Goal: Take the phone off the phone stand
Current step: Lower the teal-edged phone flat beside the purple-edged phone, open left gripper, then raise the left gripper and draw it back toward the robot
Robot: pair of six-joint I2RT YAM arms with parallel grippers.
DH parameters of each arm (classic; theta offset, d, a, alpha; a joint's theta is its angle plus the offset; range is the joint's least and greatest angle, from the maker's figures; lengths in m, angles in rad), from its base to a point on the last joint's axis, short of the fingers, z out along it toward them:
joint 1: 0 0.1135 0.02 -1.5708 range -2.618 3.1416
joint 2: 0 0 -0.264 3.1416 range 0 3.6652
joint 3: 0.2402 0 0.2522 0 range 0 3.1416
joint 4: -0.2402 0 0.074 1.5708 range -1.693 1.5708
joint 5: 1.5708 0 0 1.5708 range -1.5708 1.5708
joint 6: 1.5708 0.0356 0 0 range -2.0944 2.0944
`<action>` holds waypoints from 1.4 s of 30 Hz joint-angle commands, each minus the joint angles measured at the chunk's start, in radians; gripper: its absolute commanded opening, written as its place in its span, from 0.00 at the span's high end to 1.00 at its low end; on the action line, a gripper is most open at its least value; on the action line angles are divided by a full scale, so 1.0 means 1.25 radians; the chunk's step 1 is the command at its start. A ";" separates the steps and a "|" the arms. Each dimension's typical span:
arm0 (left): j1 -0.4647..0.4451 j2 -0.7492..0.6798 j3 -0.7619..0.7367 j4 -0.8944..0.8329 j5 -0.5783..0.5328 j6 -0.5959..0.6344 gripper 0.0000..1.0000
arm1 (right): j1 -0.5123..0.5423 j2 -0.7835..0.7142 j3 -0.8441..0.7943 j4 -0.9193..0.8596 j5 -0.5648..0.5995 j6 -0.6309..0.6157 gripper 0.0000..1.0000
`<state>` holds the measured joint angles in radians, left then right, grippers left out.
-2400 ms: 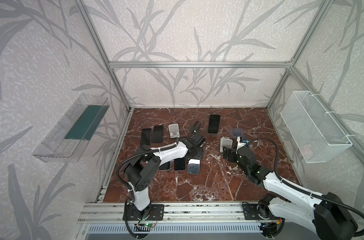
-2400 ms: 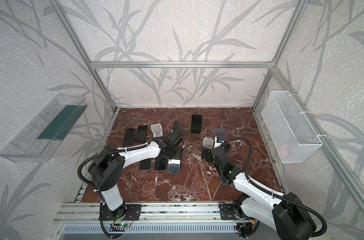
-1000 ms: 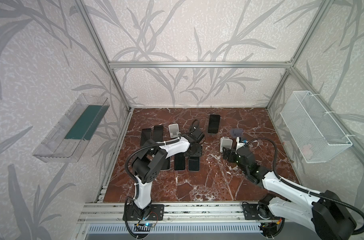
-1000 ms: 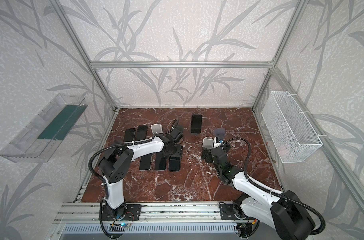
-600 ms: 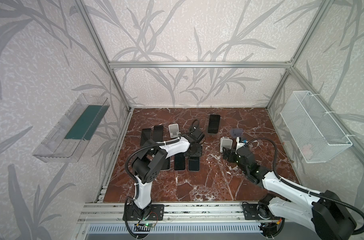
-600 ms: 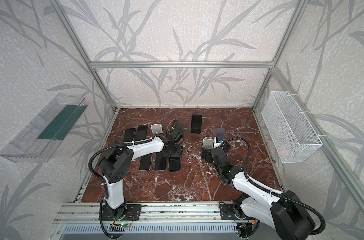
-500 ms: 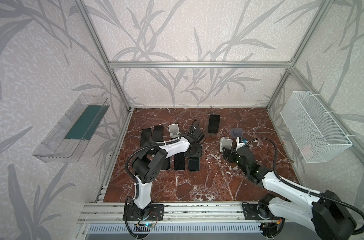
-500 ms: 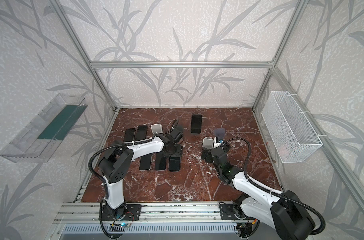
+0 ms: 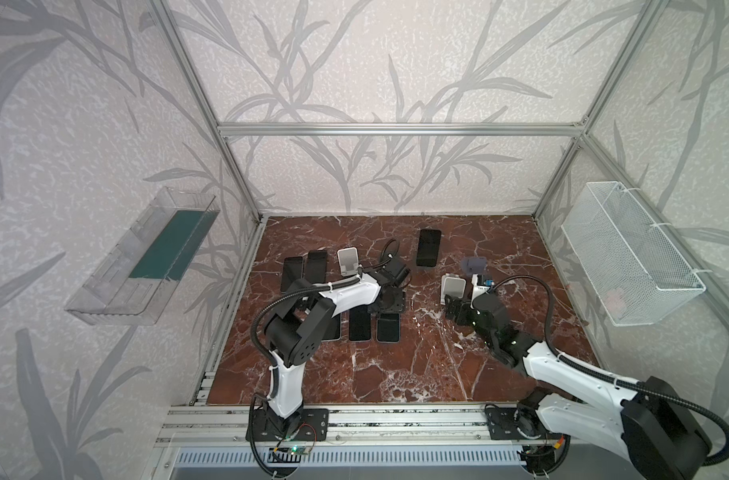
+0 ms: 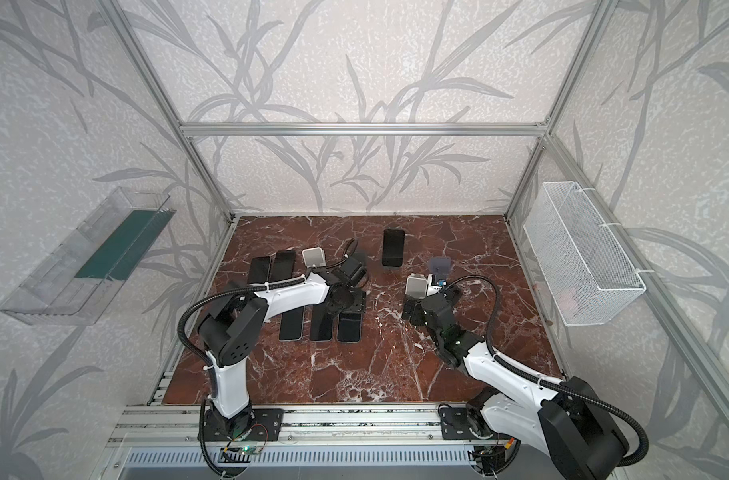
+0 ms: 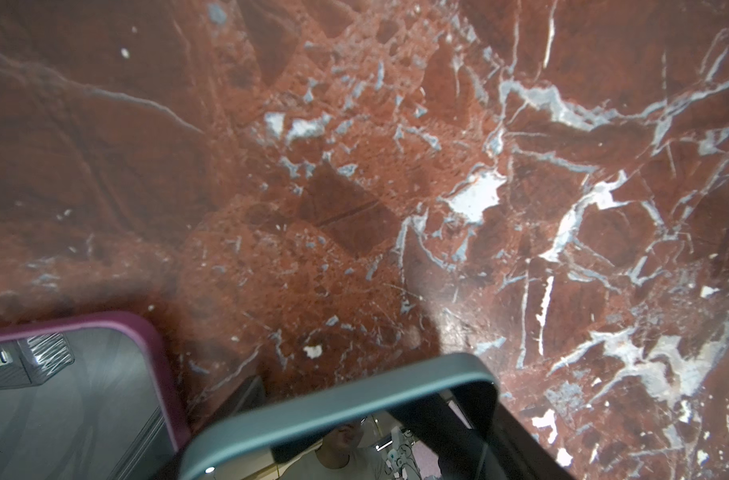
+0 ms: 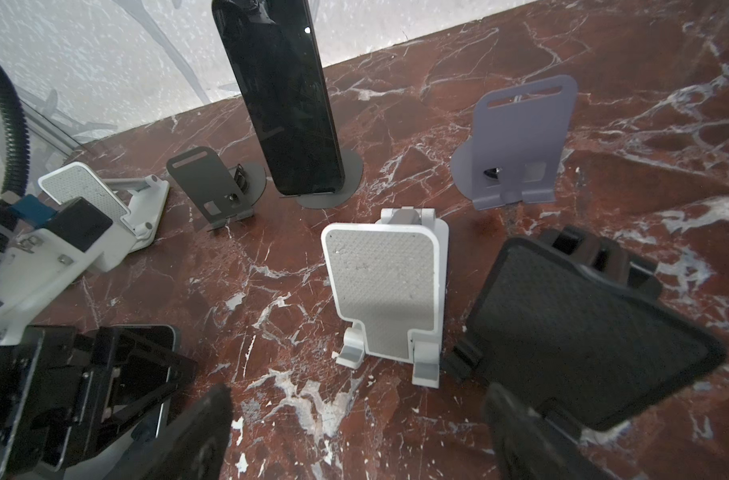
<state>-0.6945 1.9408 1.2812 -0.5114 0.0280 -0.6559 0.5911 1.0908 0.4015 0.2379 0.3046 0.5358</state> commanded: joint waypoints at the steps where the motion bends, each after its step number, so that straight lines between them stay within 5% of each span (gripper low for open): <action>1: -0.003 0.028 0.013 -0.029 0.011 -0.012 0.25 | 0.003 0.003 0.021 0.020 -0.002 0.007 0.06; 17: -0.012 -0.061 -0.014 0.008 -0.050 0.023 0.23 | 0.003 -0.023 0.020 0.005 -0.001 0.007 0.06; 31: -0.024 -0.330 -0.010 0.110 -0.331 0.214 0.21 | 0.003 -0.043 -0.005 0.004 0.078 0.032 0.00; 42: -0.011 -0.403 -0.132 0.205 -0.562 0.181 0.05 | 0.002 -0.064 -0.002 -0.030 0.152 0.047 0.01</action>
<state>-0.7158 1.4471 1.1149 -0.2752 -0.5652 -0.4278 0.5911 1.0435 0.4019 0.2260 0.4141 0.5762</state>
